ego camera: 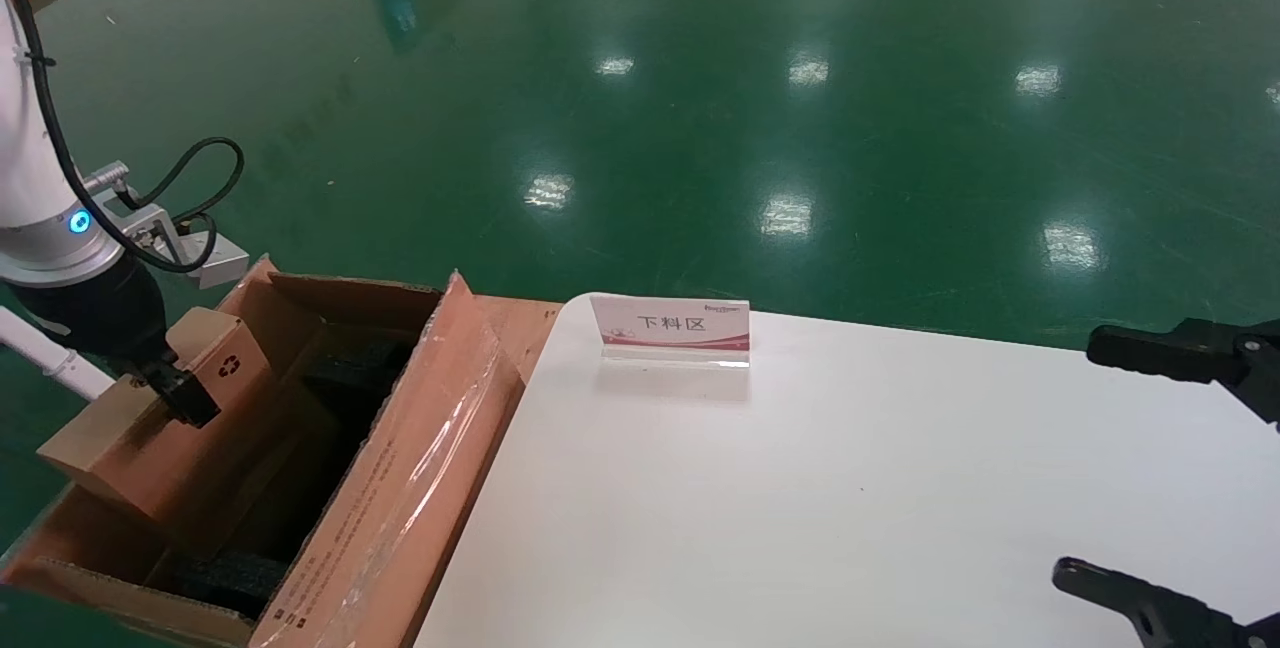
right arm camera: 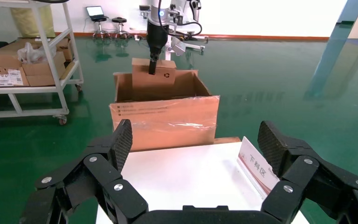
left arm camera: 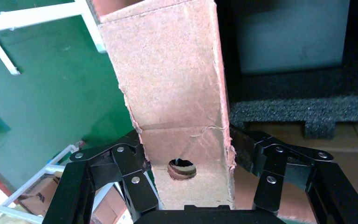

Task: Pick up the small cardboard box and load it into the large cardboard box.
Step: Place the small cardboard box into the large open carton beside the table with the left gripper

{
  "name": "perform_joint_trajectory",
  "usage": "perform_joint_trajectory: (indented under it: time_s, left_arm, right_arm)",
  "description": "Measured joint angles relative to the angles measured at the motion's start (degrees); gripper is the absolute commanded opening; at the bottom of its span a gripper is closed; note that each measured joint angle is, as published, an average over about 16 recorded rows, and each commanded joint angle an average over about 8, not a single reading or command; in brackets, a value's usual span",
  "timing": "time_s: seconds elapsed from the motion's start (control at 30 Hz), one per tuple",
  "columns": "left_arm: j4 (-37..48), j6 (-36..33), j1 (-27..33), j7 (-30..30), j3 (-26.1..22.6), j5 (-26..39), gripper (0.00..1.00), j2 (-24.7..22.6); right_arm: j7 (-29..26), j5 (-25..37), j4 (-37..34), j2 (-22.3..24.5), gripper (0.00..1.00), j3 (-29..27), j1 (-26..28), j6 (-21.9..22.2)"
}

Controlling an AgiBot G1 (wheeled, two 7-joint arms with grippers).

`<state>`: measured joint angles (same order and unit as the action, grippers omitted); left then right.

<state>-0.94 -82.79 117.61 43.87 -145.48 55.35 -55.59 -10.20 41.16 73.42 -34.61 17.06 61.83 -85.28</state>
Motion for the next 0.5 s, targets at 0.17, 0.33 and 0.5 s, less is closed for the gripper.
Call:
perform_joint_trajectory:
  time_s: [0.17, 0.33, 0.5]
  left_arm:
    - [0.4, 1.18, -0.95, 0.8, 0.16, -0.23, 0.0, -0.36]
    - [0.77, 2.41, -1.47, 1.3, 0.36, -0.52, 0.0, -0.6]
    - [1.11, 3.56, -1.56, 1.59, 0.54, -0.78, 0.0, -0.85]
  right_arm:
    - [0.01, -0.01, 0.0, 0.01, 1.0, 0.02, 0.0, 0.01]
    - [0.01, -0.02, 0.0, 0.01, 1.0, 0.03, 0.01, 0.01]
    - [0.02, -0.03, 0.0, 0.02, 1.0, 0.04, 0.01, 0.02]
